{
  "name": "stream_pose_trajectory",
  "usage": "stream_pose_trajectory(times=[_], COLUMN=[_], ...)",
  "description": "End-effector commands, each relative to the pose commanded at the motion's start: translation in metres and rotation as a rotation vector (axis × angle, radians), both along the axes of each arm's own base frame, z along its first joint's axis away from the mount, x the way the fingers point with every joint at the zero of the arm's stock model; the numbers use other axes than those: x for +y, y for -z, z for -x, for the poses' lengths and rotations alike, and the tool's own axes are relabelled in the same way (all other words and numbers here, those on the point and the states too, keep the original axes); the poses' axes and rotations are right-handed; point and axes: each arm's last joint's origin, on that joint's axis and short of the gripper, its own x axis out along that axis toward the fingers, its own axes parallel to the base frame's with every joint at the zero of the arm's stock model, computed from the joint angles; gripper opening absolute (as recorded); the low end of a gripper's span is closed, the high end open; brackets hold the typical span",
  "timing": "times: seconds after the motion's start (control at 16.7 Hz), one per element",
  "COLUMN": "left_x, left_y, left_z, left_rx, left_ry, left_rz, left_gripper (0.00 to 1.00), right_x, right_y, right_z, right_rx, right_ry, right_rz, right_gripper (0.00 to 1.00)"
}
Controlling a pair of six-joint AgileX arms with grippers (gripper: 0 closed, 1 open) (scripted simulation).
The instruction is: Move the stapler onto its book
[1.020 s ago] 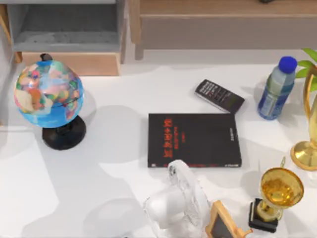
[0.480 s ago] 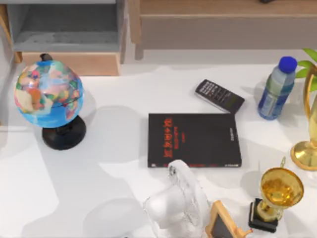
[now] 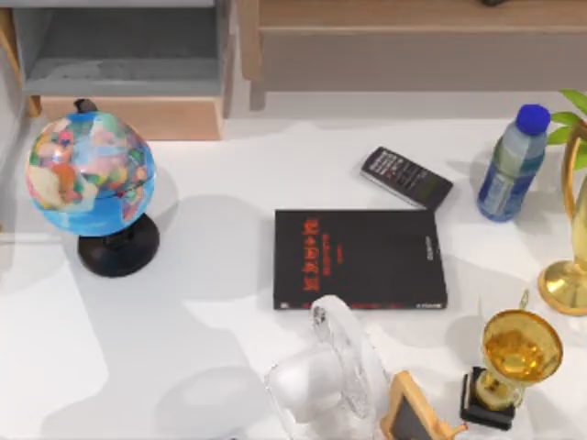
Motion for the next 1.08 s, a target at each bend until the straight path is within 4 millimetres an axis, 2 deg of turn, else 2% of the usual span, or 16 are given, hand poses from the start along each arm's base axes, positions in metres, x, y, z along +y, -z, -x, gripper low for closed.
stream_pose_trajectory(times=[0.54,0.6,0.78,0.9,1.08], left_x=[0.002,0.002,0.004,0.000,-0.024], left_y=[0.000,-0.005,-0.029,-0.054,-0.101], left_z=[0.001,0.002,0.009,0.015,0.023], left_rx=[0.000,-0.006,-0.017,-0.040,-0.104], left_ry=[-0.002,-0.012,-0.085,-0.153,-0.241], left_rz=[-0.001,-0.001,0.004,0.000,-0.012], left_gripper=[0.00,0.00,0.00,0.00,0.00], right_x=[0.000,0.000,0.000,0.000,0.000], right_y=[0.000,0.000,0.000,0.000,0.000], right_z=[0.000,0.000,0.000,0.000,0.000], right_rx=[0.000,0.000,0.000,0.000,0.000], right_ry=[0.000,0.000,0.000,0.000,0.000], right_rz=[0.000,0.000,0.000,0.000,0.000], right_gripper=[1.00,1.00,1.00,1.00,1.00])
